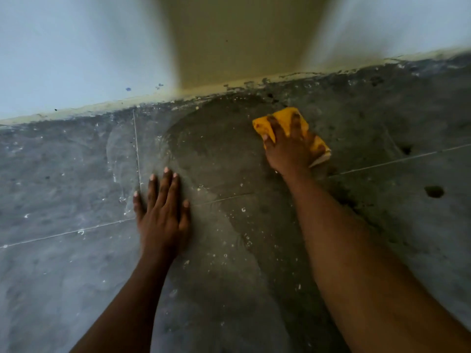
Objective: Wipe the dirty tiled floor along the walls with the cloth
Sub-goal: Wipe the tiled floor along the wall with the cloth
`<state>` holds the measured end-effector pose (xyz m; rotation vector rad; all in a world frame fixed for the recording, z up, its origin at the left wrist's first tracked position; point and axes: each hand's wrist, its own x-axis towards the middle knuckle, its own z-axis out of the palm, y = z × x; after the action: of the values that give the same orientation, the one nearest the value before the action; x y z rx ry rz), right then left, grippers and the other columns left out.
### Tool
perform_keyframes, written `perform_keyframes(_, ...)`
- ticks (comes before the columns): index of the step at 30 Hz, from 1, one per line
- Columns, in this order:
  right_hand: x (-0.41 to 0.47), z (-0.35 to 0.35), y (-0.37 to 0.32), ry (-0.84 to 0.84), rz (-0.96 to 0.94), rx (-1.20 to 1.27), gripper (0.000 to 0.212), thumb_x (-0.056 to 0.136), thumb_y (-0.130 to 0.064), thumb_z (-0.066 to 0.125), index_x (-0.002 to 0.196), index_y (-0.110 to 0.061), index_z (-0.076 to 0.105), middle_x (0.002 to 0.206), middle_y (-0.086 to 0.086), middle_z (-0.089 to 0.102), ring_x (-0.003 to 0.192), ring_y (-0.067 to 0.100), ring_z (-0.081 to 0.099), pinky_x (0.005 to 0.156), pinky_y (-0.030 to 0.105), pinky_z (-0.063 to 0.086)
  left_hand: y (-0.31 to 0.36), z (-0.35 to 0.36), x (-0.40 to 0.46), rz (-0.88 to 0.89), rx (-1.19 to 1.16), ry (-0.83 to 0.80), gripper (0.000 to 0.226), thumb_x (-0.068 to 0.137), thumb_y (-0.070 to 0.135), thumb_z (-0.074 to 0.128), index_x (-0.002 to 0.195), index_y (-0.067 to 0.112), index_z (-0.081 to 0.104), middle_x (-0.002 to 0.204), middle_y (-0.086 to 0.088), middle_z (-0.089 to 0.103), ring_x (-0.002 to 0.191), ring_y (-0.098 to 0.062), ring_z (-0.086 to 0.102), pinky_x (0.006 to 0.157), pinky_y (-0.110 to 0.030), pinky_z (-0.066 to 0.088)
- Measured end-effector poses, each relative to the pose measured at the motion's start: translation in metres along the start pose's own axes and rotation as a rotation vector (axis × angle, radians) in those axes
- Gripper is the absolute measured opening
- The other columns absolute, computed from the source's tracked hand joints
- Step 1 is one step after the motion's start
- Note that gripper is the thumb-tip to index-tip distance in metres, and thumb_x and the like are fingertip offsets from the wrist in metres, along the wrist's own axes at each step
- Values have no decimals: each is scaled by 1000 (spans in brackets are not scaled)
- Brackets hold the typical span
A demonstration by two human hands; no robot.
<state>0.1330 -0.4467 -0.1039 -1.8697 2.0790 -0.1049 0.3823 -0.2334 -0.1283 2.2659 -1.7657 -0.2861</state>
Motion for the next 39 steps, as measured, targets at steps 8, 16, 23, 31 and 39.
perform_keyframes(8, -68, 9, 56, 72, -283, -112, 56, 97, -72, 22, 152, -68, 13, 174, -10, 3, 152, 38, 18, 117, 73, 19, 109, 18, 66, 203, -108, -130, 75, 100, 54, 24, 168, 25, 12, 177, 5, 3, 164, -17, -1, 130, -43, -7)
perform_keyframes(16, 36, -8, -11, 37, -126, 4, 53, 104, -61, 36, 155, -60, 21, 175, -4, -3, 158, 42, -1, 114, 78, -1, 121, 42, 73, 168, 15, -45, 75, 104, 57, 23, 169, 26, 3, 177, 7, -7, 162, -13, -13, 132, -47, -7)
perform_keyframes(23, 40, -14, 51, 162, -402, -157, 54, 99, -69, 30, 152, -62, 30, 172, -9, 20, 155, 37, 25, 116, 71, 19, 128, 35, 79, 140, -8, -95, 75, 104, 58, 24, 169, 26, 4, 176, 7, -8, 162, -11, -15, 132, -48, -6)
perform_keyframes(31, 79, -2, -55, 19, -312, -66, 61, 102, -57, 43, 157, -58, 19, 175, -2, 2, 158, 43, 0, 122, 67, -2, 121, 38, 80, 142, -3, -77, 76, 103, 56, 28, 169, 24, 9, 177, 5, -2, 163, -14, -9, 132, -47, -6)
perform_keyframes(39, 108, -44, 36, 132, 125, -13, 56, 102, -62, 35, 156, -55, 23, 175, -1, 4, 158, 42, 7, 120, 74, 3, 125, 36, 80, 137, -16, -91, 76, 104, 57, 29, 169, 24, 5, 177, 3, -5, 163, -15, -12, 132, -48, -7)
